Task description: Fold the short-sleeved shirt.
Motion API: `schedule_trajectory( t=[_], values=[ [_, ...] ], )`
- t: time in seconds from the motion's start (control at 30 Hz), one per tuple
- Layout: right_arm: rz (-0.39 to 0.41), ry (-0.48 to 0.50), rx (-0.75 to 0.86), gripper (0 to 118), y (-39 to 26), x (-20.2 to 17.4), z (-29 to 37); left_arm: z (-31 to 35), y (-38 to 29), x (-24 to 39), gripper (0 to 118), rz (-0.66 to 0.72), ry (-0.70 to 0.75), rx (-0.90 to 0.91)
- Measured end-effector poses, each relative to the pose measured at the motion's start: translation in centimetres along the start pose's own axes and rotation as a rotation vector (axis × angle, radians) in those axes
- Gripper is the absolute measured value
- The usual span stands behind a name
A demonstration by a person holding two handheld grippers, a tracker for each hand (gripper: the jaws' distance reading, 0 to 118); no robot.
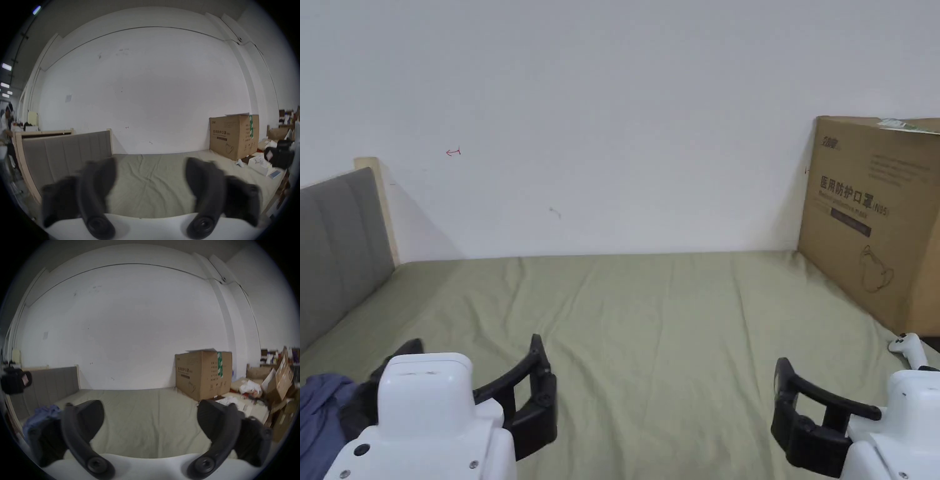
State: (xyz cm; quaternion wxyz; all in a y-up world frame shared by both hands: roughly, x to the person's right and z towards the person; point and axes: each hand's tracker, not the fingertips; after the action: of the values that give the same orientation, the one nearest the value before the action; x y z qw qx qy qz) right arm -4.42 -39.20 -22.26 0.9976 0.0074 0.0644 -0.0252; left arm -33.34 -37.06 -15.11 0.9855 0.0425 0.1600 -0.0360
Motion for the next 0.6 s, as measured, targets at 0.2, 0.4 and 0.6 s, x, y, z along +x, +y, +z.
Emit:
schedule_trajectory(
  t=[0.2, 0.4, 0.6],
  values=[
    [-0.111, 0.054, -0.086, 5, 0.4, 1.6, -0.9, -0.4, -0.1, 0.2, 2, -0.017, -0.037, -0.057],
    [-0.062, 0.061, -0.043, 4, 0.6, 2.0, 0.0, -0.8, -0.3, -0.3, 0, 0.069, -0.061, -0.086],
    [-0.029, 0.082, -0.022, 4, 1.2, 1.5, 0.4, -0.8, -0.6, -0.8, 0, 0.085, -0.056, -0.096]
  ],
)
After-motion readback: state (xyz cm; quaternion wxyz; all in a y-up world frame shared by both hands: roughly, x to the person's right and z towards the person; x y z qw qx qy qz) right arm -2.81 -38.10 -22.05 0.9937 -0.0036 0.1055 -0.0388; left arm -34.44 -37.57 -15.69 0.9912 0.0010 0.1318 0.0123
